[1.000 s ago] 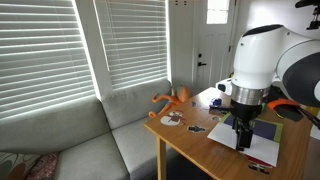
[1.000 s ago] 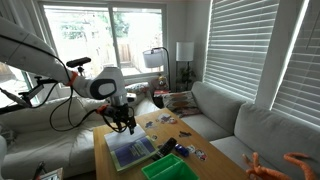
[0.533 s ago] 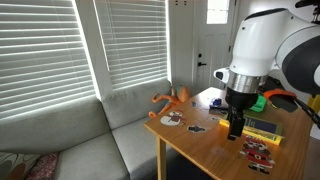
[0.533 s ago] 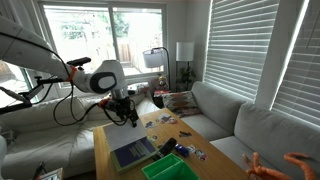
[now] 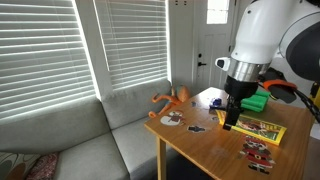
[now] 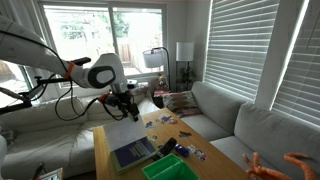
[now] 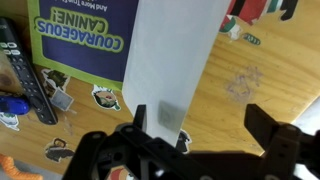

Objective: Open the front cover of the book

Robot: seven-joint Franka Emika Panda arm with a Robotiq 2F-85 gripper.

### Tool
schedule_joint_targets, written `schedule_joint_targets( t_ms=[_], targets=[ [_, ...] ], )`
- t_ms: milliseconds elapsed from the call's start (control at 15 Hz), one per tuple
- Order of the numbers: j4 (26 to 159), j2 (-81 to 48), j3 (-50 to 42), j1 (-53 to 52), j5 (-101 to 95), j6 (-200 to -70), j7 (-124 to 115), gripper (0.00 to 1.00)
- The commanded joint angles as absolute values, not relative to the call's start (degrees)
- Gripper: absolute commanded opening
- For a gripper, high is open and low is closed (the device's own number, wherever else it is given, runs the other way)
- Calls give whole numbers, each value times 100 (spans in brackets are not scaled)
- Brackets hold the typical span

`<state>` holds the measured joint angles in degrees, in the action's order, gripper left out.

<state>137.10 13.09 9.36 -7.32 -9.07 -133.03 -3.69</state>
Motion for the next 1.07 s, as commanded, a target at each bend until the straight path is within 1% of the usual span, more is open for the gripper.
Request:
schedule_joint_targets(
  t_ms=[0, 467, 733, 1000],
  targets=[
    [13664, 1507, 963, -645, -1026, -13202, -681, 100],
    [13522, 1866, 906, -603, -811, -13157, -821, 100],
    [13347, 2217, 741, -615, -482, -12589, -632, 100],
    [13101, 2532, 516, -537, -270, -11708, -488, 100]
  ],
)
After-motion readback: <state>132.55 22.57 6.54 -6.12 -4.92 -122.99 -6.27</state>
